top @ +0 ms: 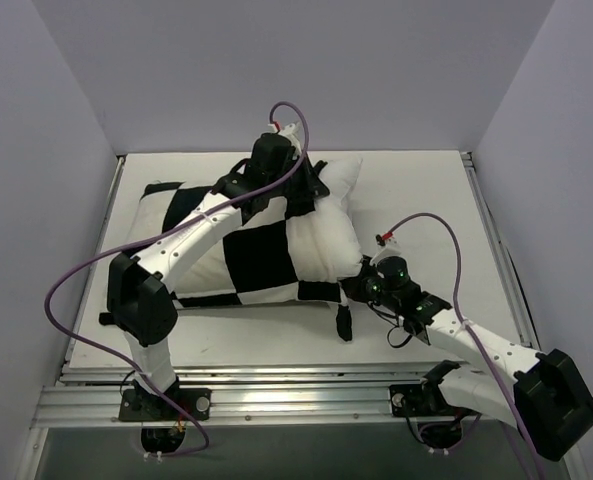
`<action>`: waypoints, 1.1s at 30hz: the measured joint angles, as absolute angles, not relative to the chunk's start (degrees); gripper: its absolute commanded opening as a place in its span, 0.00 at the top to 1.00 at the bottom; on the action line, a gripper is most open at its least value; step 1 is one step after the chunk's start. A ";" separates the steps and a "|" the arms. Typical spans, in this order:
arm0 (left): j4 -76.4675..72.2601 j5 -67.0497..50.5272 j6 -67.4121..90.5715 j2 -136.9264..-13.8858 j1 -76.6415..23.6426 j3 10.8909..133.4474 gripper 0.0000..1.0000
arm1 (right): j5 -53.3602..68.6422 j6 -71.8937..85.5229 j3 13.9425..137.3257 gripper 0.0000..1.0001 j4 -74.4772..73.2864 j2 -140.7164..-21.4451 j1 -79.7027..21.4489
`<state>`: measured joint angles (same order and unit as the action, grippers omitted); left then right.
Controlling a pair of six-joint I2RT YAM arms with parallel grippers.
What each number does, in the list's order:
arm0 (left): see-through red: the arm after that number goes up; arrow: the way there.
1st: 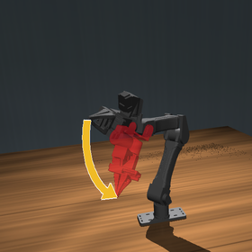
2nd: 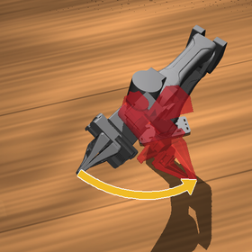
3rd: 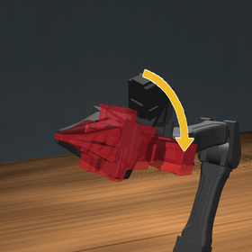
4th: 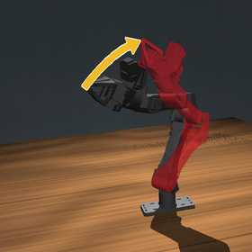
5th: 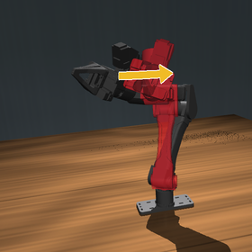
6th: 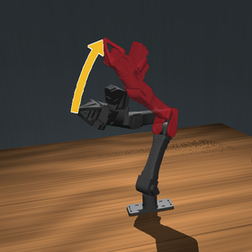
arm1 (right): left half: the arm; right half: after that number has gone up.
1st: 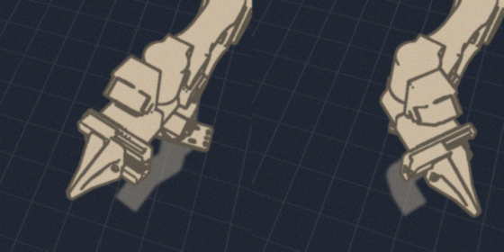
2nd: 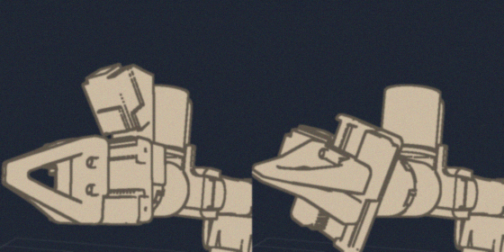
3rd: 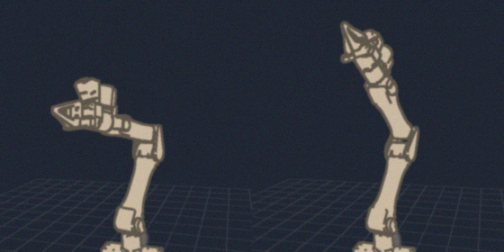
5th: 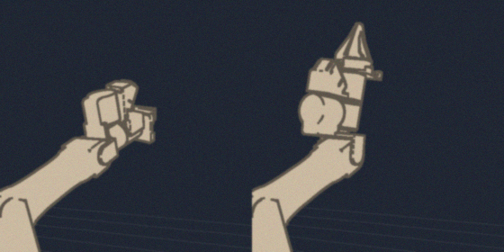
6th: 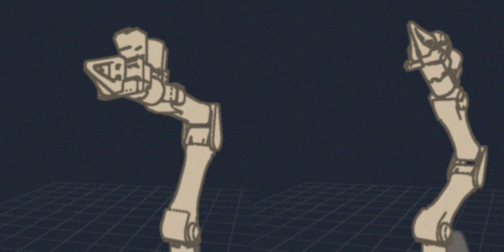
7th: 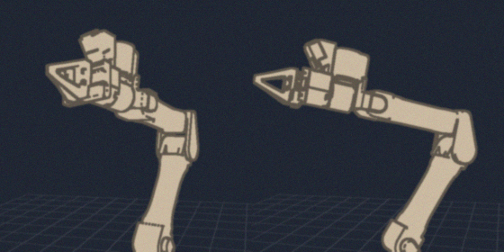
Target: Remove the pillowcase from the pillow
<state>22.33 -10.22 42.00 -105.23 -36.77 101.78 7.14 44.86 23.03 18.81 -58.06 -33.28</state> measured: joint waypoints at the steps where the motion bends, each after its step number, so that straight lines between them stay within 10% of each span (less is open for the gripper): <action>1: 22.06 -10.28 41.95 -105.23 -37.45 101.78 0.98 | 7.99 44.56 23.03 0.79 20.60 -59.05 -33.28; 7: 20.93 -7.88 38.92 -105.06 -40.45 101.58 0.80 | 9.65 41.85 23.03 0.40 20.12 -59.68 -32.93; 11: 18.35 -4.51 35.94 -101.78 -41.65 96.88 0.34 | 7.49 39.03 23.42 0.20 11.81 -52.77 -32.91; 15: 17.91 0.45 33.30 -94.28 -43.33 90.13 0.13 | 3.90 36.21 26.39 0.14 0.21 -42.96 -32.88; 33: 28.82 19.94 40.51 -63.79 -41.82 53.28 0.11 | 9.85 33.06 34.61 0.07 -0.03 -52.75 -33.91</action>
